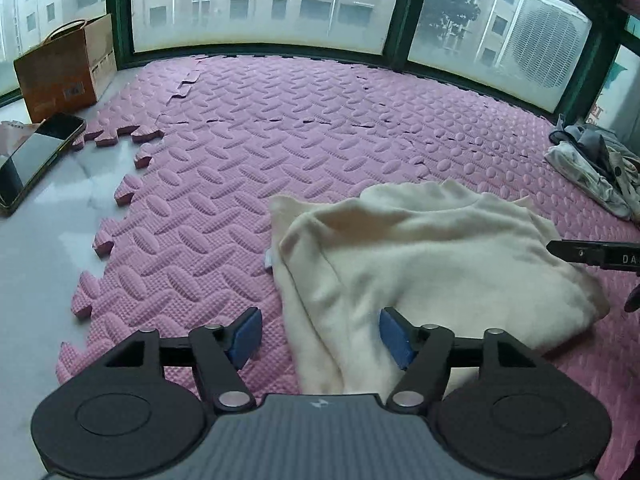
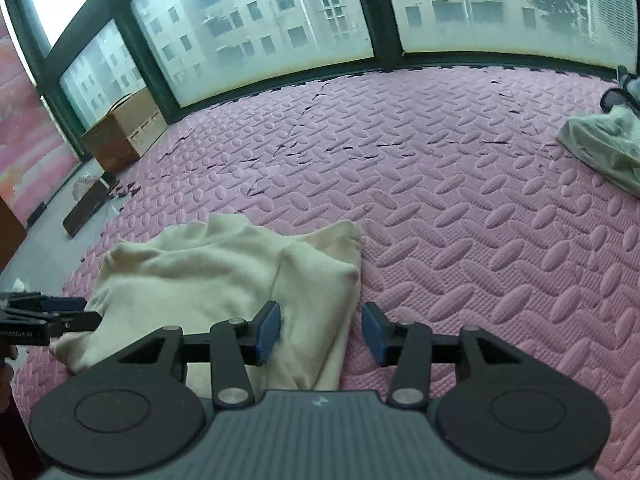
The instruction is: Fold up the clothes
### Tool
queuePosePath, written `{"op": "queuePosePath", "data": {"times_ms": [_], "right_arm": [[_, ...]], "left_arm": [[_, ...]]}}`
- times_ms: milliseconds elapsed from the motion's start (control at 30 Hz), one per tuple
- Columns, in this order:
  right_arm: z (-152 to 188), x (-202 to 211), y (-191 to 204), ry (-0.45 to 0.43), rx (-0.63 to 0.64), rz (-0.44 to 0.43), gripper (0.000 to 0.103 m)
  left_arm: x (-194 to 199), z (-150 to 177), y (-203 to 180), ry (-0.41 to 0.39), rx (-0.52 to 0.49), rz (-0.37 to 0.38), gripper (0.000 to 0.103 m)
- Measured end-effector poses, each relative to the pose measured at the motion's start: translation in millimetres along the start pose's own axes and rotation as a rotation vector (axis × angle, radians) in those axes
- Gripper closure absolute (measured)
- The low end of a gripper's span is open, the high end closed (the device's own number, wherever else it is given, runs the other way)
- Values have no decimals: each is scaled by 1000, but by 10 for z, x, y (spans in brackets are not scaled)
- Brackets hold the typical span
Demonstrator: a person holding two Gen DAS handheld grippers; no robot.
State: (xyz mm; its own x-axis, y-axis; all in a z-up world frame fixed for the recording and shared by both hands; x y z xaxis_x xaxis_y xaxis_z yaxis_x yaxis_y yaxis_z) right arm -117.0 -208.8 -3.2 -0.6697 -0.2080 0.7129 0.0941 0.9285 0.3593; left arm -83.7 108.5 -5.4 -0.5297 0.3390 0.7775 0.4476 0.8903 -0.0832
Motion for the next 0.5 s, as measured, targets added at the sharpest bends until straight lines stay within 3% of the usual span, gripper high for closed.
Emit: {"op": "queuePosePath", "data": {"times_ms": [67,200,333,500], "right_arm": [[11,4,11,0,-3,-10,58],[21,8,61,5,12,-17,64],[-13,17,67,-10,36,16,62],[22,-26,104,-14,5,-25,63]], "left_arm": [[-7,-4,-21,-4,-1,4,39],[-14,-28,-94,-12,-19,17,55],[-20,-43,-98,-3,-26,4,52],[-29,-33,-85,-10,-11,-3,49]]}}
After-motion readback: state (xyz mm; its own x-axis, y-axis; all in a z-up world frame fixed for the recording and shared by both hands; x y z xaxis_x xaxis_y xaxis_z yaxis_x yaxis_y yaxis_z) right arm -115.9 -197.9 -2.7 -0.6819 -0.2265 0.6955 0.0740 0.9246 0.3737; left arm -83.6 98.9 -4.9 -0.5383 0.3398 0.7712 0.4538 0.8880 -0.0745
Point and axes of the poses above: each gripper's, at about its wrist camera, not at the fingertips, and x roughly against the way its jaws point, y to its left, z to its underside, the point moved 5 cm from there along -x, roughly the way its jaws point, and after that the axes turned 5 degrees about -x, right-handed, at the moved point
